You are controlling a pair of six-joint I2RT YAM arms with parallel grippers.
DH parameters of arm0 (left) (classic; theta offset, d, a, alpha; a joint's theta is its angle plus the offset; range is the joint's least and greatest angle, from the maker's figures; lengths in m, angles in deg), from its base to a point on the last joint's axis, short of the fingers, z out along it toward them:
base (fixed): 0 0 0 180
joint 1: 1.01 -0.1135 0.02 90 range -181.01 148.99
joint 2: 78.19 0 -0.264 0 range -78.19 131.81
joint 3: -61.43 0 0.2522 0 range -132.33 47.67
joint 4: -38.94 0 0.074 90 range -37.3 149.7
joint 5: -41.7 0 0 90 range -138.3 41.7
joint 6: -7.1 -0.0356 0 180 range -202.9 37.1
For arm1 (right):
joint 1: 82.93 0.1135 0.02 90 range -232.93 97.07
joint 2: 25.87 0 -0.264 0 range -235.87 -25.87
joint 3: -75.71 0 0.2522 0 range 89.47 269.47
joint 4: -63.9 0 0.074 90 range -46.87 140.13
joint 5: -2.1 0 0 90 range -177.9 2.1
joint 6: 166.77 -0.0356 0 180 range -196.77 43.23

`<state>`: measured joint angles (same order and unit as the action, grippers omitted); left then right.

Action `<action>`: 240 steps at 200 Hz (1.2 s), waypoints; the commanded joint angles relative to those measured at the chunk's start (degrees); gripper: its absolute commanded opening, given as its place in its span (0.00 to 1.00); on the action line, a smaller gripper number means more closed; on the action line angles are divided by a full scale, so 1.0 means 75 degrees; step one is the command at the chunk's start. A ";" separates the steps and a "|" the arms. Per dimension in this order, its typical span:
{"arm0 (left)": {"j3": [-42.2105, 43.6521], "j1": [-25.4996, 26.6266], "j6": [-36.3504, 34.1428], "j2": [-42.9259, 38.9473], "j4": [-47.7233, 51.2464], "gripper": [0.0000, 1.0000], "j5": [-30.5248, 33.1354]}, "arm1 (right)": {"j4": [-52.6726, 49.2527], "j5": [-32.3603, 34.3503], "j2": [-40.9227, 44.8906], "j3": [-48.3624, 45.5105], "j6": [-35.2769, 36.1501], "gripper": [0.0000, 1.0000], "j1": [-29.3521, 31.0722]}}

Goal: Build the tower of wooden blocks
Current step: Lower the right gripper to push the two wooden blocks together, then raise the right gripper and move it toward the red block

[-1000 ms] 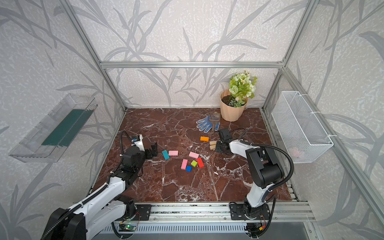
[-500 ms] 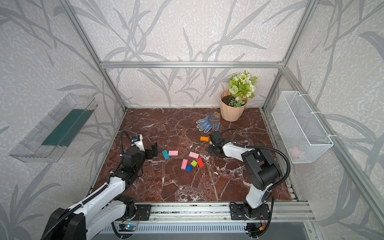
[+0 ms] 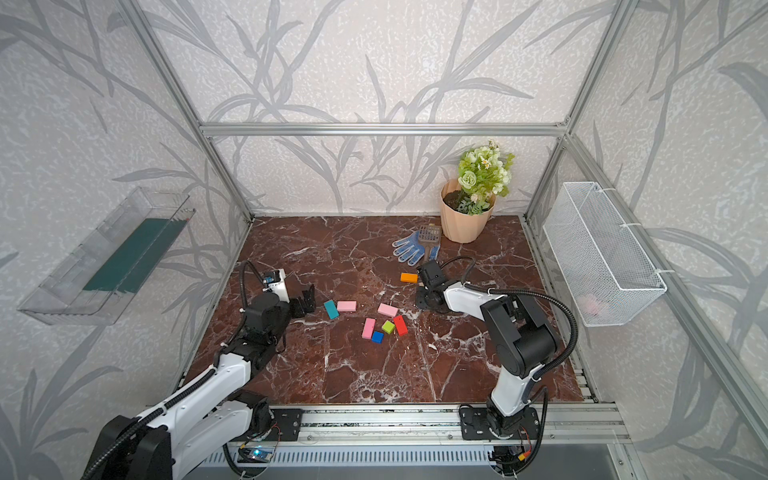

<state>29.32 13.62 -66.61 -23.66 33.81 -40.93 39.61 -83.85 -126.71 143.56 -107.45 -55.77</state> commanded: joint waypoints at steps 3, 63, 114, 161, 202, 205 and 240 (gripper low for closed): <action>-0.0047 0.0041 -0.0033 -0.0045 -0.0106 0.99 0.0036 | -0.0144 0.0171 -0.0195 0.0148 -0.0129 0.26 -0.0021; -0.0041 0.0042 -0.0040 -0.0036 -0.0106 0.99 0.0027 | -0.0148 0.0159 -0.0260 0.0242 -0.0059 0.26 -0.0012; -0.0045 0.0041 -0.0040 -0.0027 -0.0106 0.99 0.0036 | -0.0231 0.0466 0.0074 -0.0116 -0.0047 0.27 -0.0019; -0.0049 0.0041 -0.0037 -0.0033 -0.0106 0.99 0.0025 | -0.0273 0.0690 0.0310 -0.0332 0.0021 0.37 -0.0063; -0.0048 0.0043 -0.0040 -0.0051 -0.0106 0.99 0.0024 | -0.0315 0.0710 0.0120 -0.0140 0.0058 0.42 -0.0061; -0.0044 0.0041 -0.0040 -0.0051 -0.0106 0.99 0.0024 | -0.0317 0.0713 0.0093 -0.0118 0.0059 0.43 -0.0075; -0.0032 0.0041 -0.0036 -0.0051 -0.0106 0.99 0.0025 | -0.0375 0.0769 -0.0027 0.0007 0.0103 0.46 -0.0095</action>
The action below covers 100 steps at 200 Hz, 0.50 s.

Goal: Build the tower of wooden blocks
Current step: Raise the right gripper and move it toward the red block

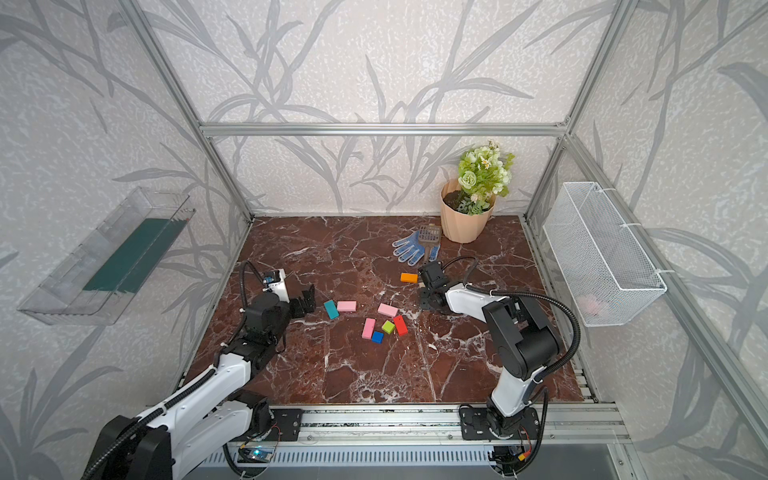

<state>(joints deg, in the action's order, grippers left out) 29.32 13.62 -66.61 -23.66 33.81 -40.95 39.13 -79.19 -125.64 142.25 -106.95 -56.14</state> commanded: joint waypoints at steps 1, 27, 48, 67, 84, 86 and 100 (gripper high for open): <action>-0.0041 0.0041 -0.0038 -0.0051 -0.0106 0.99 0.0034 | -0.0307 0.0150 -0.0172 0.0182 0.0037 0.46 -0.0051; -0.0031 0.0041 -0.0040 -0.0051 -0.0106 0.99 0.0027 | -0.0302 0.0173 -0.0220 0.0234 0.0056 0.46 -0.0064; -0.0031 0.0041 -0.0040 -0.0051 -0.0106 0.99 0.0027 | -0.0326 0.0175 -0.0319 0.0309 0.0086 0.46 -0.0067; -0.0038 0.0044 -0.0040 -0.0051 -0.0107 0.99 0.0027 | -0.0316 0.0175 -0.0421 0.0390 0.0108 0.46 -0.0073; -0.0030 0.0041 -0.0040 -0.0051 -0.0106 0.99 0.0027 | -0.0312 0.0208 -0.0483 0.0411 0.0097 0.46 -0.0077; -0.0027 0.0041 -0.0040 -0.0051 -0.0106 0.99 0.0027 | -0.0305 0.0209 -0.0486 0.0415 0.0097 0.46 -0.0073; -0.0028 0.0041 -0.0040 -0.0051 -0.0106 0.99 0.0027 | -0.0322 0.0243 -0.0514 0.0450 0.0107 0.46 -0.0088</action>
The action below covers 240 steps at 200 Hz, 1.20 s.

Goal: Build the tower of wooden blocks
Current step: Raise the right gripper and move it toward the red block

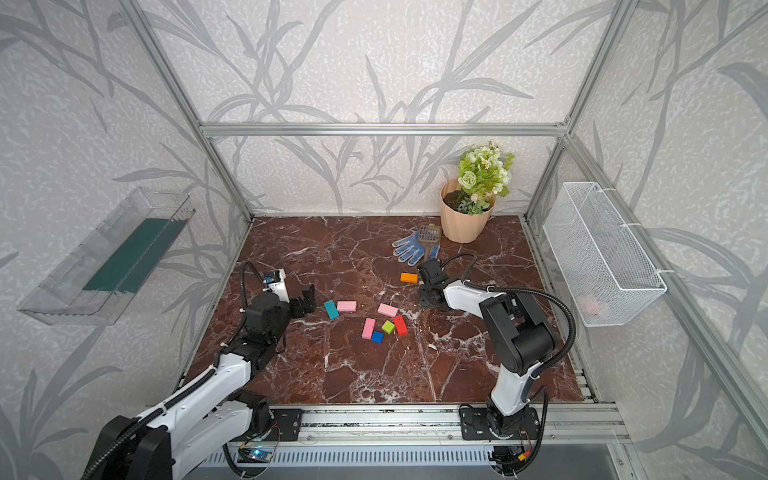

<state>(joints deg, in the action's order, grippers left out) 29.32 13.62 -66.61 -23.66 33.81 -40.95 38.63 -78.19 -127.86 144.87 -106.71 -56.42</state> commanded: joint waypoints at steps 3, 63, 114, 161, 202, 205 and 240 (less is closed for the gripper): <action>-0.0029 0.0044 -0.0040 -0.0051 -0.0111 0.99 0.0026 | -0.0260 0.0111 -0.0214 0.0102 0.0071 0.46 -0.0063; -0.0048 0.0041 -0.0033 -0.0051 -0.0106 0.99 0.0033 | -0.0276 0.0103 -0.0243 0.0126 0.0101 0.46 -0.0093; -0.0048 0.0041 -0.0040 -0.0038 -0.0106 0.99 0.0027 | -0.0150 -0.0228 -0.0029 0.0000 0.0170 0.51 -0.0068; -0.0048 0.0044 -0.0038 -0.0028 -0.0106 0.99 0.0021 | -0.0168 -0.0229 0.0899 -0.0575 0.0080 0.59 0.0195; -0.0039 0.0041 -0.0051 -0.0038 -0.0117 0.99 -0.0029 | -0.0202 -0.0194 0.1922 -0.1072 0.0094 0.66 0.0738; -0.0031 0.0041 -0.0051 -0.0039 -0.0123 0.99 -0.0025 | -0.0202 -0.0194 0.2030 -0.1102 0.0106 0.66 0.0766; -0.0037 0.0041 -0.0054 -0.0041 -0.0117 0.99 -0.0031 | -0.0048 -0.0582 0.2524 -0.1269 0.0205 0.67 0.1374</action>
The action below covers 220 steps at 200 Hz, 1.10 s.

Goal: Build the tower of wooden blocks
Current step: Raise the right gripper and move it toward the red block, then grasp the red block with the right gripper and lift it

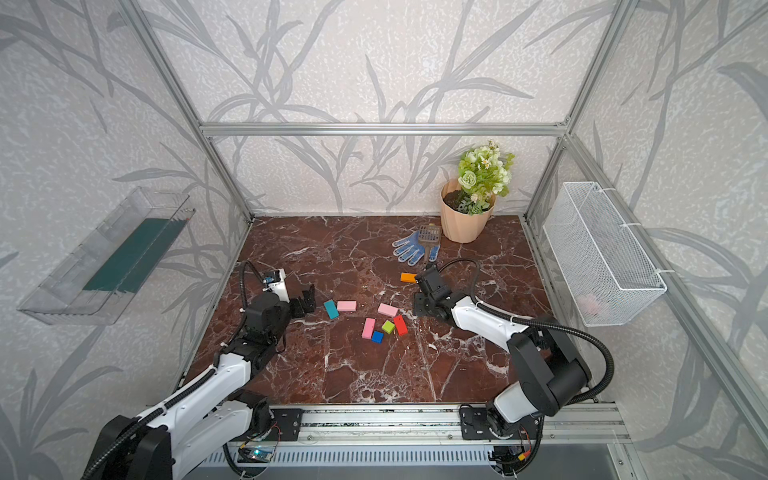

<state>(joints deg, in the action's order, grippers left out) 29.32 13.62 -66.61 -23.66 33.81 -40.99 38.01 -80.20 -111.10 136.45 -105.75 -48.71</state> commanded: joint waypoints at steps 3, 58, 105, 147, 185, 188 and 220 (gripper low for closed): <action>-0.0041 0.0041 -0.0061 -0.0039 -0.0114 0.99 -0.0024 | 0.0035 -0.0323 0.0284 -0.0138 0.0088 0.66 0.0399; 0.0004 0.0049 -0.0051 -0.0120 -0.0114 0.99 0.0003 | -0.0358 -0.0401 -0.0272 0.0386 0.0249 0.59 0.1197; -0.0042 0.0053 -0.0072 -0.0012 -0.0175 0.99 -0.0037 | -0.0611 -0.0520 -0.0830 0.0585 0.0191 0.49 0.1587; -0.0327 0.0056 -0.0098 0.0456 -0.0060 0.99 -0.0025 | -0.0794 -0.0551 -0.1326 0.0760 -0.0034 0.46 0.1669; -0.0402 0.0065 -0.0144 0.0551 -0.0057 0.99 -0.0061 | -0.0868 -0.0362 -0.1561 0.0848 -0.0028 0.44 0.1680; -0.0392 0.0065 -0.0139 0.0547 -0.0064 0.99 -0.0061 | -0.0879 -0.0351 -0.1575 0.0849 -0.0037 0.44 0.1677; -0.0335 0.0065 -0.0122 0.0459 -0.0094 0.99 0.0045 | -0.1195 -0.0214 -0.1849 0.1040 -0.0075 0.43 0.1679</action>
<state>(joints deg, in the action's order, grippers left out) 27.98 13.88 -66.87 -19.34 33.87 -41.14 32.33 -83.39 -122.73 141.59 -105.75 -36.40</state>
